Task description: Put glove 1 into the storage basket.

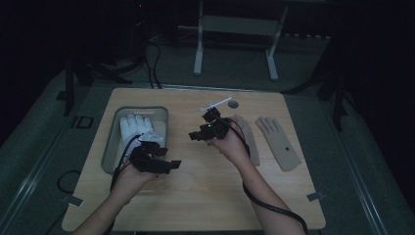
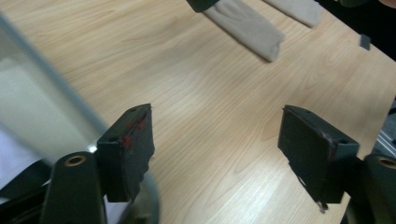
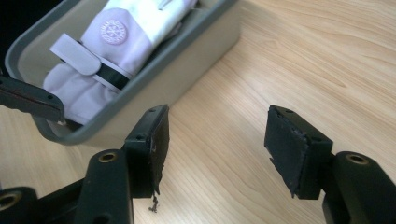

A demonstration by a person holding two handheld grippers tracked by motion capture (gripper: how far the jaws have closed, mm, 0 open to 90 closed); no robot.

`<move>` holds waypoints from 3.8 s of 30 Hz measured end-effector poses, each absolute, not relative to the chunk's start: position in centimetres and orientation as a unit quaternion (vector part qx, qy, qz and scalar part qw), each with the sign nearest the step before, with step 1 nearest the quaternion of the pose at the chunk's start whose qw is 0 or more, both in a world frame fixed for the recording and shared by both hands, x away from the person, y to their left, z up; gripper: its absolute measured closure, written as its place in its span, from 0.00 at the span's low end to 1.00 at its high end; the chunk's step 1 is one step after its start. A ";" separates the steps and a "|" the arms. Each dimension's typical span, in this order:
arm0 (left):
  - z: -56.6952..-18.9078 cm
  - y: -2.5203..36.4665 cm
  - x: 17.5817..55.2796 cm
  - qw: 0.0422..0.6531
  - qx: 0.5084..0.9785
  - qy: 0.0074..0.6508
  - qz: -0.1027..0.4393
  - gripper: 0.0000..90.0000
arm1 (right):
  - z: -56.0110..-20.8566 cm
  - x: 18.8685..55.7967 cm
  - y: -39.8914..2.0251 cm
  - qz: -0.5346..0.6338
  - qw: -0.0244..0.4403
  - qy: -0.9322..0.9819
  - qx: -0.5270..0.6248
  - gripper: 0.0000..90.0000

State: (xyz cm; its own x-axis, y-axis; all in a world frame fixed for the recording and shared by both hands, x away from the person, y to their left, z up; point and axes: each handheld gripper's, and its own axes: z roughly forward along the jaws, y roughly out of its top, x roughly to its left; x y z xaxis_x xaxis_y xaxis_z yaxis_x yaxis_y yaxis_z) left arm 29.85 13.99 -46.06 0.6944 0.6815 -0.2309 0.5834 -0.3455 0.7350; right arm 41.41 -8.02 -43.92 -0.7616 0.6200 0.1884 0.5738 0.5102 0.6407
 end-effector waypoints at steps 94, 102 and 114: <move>-57.6 7.1 26.8 0.496 0.791 0.321 0.162 0.00 | -55.4 40.1 -13.0 0.333 0.109 0.850 0.393 0.58; -57.6 7.0 26.6 0.497 0.790 0.318 0.169 0.00 | -55.6 38.8 -11.8 0.342 0.105 0.844 0.398 0.53; -57.7 6.9 26.6 0.493 0.795 0.316 0.163 0.00 | -52.3 39.2 -17.1 0.364 0.172 0.833 0.381 0.58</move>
State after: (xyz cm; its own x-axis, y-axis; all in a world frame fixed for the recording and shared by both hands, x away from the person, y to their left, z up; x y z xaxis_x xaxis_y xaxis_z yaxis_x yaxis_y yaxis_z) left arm 26.64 6.95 -57.65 0.7478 0.6618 -0.0528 0.3417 -0.3154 0.8853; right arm 39.19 -17.08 -52.32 -0.6505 0.7595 -0.0091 0.5095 0.4453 0.7363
